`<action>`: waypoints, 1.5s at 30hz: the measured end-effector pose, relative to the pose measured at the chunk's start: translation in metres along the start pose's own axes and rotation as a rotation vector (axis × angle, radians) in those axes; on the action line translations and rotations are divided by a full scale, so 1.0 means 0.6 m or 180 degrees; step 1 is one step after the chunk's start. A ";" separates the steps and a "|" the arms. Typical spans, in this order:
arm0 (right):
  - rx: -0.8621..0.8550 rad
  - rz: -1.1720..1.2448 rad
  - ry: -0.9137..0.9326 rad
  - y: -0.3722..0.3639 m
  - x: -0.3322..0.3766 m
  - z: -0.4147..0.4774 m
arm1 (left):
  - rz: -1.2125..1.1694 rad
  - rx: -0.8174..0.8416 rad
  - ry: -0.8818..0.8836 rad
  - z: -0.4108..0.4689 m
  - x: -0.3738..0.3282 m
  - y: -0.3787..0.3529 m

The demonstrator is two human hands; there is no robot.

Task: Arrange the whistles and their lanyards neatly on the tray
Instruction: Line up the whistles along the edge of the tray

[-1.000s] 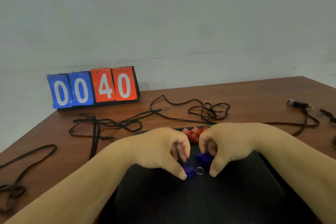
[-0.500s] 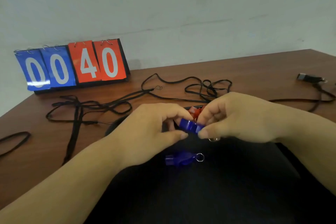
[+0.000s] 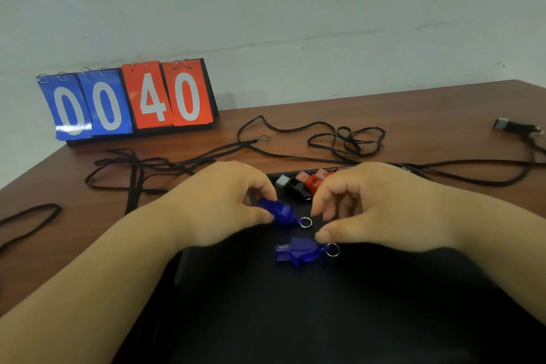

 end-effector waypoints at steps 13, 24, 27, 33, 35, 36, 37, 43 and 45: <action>0.0261 -0.0501 0.0044 -0.032 0.006 0.006 | 0.0168 -0.0381 0.0168 0.007 0.026 0.012; -0.0133 -0.0648 -0.0154 -0.012 -0.008 0.014 | 0.0282 -0.0712 0.0246 0.023 0.043 0.014; -0.0174 -0.0615 -0.0198 -0.010 -0.011 0.015 | 0.0287 -0.0787 0.0288 0.026 0.047 0.013; -0.0189 -0.0559 -0.0292 -0.007 -0.013 0.017 | 0.0314 -0.0913 0.0341 0.028 0.048 0.017; -0.0182 -0.0534 -0.0313 -0.007 -0.014 0.017 | 0.0326 -0.0978 0.0356 0.027 0.049 0.020; -0.0190 -0.0526 -0.0313 -0.006 -0.015 0.017 | 0.0325 -0.1004 0.0354 0.026 0.049 0.021; -0.0193 -0.0521 -0.0317 -0.006 -0.014 0.017 | 0.0322 -0.1019 0.0351 0.026 0.049 0.021; -0.0129 -0.0502 -0.0368 -0.007 -0.015 0.017 | 0.0342 -0.0995 0.0357 0.026 0.047 0.020; -0.0116 -0.0527 -0.0378 -0.008 -0.015 0.018 | 0.0349 -0.0991 0.0353 0.027 0.047 0.019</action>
Point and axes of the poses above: each hand's wrist, its own z-axis towards the middle knuckle, its own y-axis out of the back of the hand, x = y × z, the point moved 9 cm from there along z, towards the middle knuckle, and after that the axes turned 10 degrees about -y, right-handed, at the moved point
